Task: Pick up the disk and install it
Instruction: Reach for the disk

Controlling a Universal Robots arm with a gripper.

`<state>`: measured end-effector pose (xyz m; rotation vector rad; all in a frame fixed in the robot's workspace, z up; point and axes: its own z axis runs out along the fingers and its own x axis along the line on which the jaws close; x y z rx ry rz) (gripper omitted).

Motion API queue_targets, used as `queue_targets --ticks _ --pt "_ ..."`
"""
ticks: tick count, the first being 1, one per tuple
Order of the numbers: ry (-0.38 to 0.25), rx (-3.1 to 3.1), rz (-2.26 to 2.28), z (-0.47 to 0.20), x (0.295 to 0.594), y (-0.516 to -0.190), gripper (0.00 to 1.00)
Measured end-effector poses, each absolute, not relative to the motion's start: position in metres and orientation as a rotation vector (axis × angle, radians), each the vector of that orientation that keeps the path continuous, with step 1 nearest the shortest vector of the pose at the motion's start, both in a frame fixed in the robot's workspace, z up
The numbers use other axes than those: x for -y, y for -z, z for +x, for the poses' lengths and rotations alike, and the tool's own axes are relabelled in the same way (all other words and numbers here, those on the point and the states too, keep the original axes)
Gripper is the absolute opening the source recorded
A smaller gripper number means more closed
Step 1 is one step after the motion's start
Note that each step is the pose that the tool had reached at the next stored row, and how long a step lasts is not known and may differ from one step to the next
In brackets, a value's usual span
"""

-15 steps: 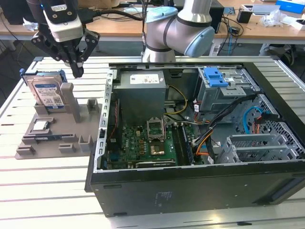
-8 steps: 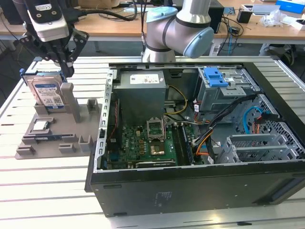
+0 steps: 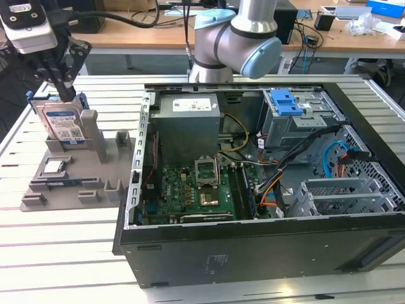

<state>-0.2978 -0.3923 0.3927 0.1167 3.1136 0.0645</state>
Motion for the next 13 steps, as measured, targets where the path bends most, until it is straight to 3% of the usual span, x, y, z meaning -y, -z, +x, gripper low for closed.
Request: queue_targets --ticks 13 --pt "-0.061 -3.114 0.117 -0.341 0.37 -0.392 0.1"
